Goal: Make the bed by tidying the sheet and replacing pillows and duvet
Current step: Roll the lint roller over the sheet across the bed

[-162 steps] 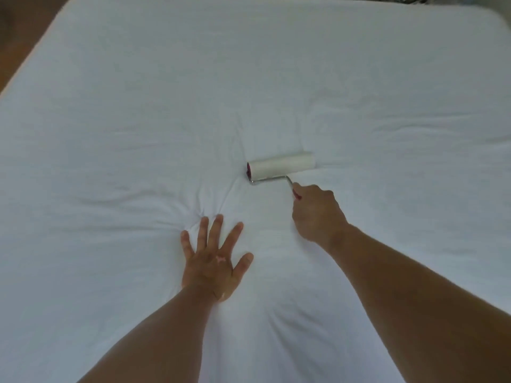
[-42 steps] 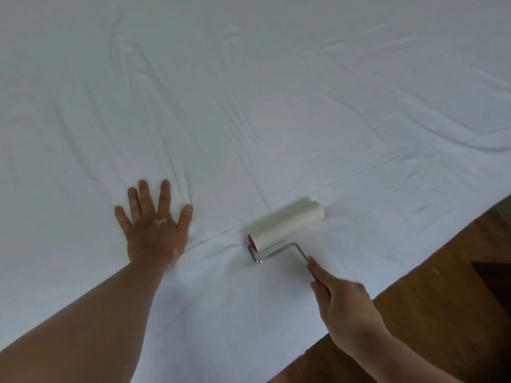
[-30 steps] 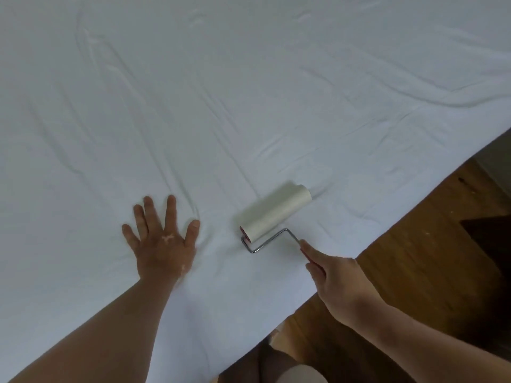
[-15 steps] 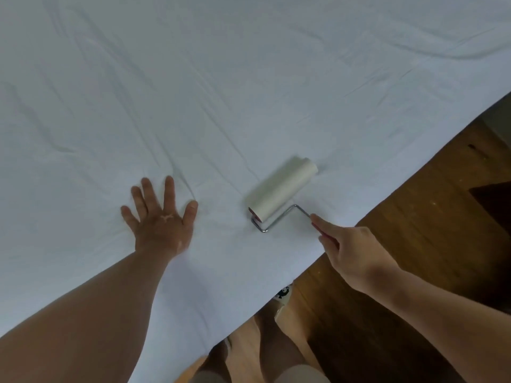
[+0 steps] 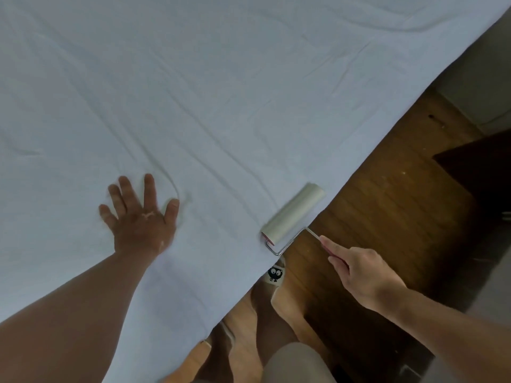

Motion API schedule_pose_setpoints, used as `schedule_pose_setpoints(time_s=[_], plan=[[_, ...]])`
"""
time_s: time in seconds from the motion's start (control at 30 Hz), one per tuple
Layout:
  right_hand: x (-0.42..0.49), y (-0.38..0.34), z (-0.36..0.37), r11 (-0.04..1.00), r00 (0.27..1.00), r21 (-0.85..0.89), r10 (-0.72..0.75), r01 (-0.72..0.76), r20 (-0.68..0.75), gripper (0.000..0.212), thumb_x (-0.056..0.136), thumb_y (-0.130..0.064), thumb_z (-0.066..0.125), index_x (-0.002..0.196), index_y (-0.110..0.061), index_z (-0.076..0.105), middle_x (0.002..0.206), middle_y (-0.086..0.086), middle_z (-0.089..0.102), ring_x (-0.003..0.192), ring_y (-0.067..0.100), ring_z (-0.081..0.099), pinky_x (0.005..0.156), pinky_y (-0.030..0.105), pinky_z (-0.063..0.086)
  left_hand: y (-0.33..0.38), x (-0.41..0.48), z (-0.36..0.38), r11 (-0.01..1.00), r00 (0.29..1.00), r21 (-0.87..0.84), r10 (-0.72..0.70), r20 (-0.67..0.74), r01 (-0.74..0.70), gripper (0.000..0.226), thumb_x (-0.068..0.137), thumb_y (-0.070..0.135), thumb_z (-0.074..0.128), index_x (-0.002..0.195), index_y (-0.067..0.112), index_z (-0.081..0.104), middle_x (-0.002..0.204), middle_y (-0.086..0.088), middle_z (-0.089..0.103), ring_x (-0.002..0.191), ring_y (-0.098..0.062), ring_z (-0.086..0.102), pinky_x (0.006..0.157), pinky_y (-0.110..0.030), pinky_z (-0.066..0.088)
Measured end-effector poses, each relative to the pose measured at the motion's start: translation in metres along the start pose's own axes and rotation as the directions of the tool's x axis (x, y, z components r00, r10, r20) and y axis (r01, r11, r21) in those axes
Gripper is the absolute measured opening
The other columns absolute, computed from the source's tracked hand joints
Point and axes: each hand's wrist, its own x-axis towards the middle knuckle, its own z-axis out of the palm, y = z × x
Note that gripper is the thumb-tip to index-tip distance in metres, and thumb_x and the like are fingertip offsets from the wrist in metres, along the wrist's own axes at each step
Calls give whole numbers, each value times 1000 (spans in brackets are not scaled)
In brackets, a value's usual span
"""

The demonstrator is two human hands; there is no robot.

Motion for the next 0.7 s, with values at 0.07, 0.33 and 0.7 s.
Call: schedule_pose_setpoints(time_s=[0.07, 0.33, 0.7], plan=[[15, -15, -3, 1000, 999, 10, -18, 18, -26, 51, 106, -45, 36, 154, -49, 19, 79, -9, 61, 63, 10, 59, 52, 21, 48, 1, 1, 3, 1000, 1000, -5, 7, -22, -7, 78, 94, 74, 7, 159, 35, -11, 167, -13, -19, 153, -31, -20, 121, -60, -8], [81, -99, -30, 974, 971, 117, -171, 192, -167, 45, 107, -33, 40, 151, -44, 36, 81, 0, 68, 58, 17, 62, 51, 31, 55, 0, 0, 10, 1000, 996, -5, 15, -85, -16, 78, 95, 73, 9, 161, 33, -3, 167, -16, -10, 154, -34, -11, 121, -61, -3], [-26, -66, -14, 992, 990, 16, -127, 128, -67, 56, 101, -43, 43, 148, -54, 15, 73, -7, 61, 60, 12, 59, 55, 20, 52, -88, 23, -18, 985, 976, 109, 153, -155, -137, 80, 89, 81, 16, 157, 38, 23, 166, -7, 17, 150, -27, 19, 113, -59, 17]])
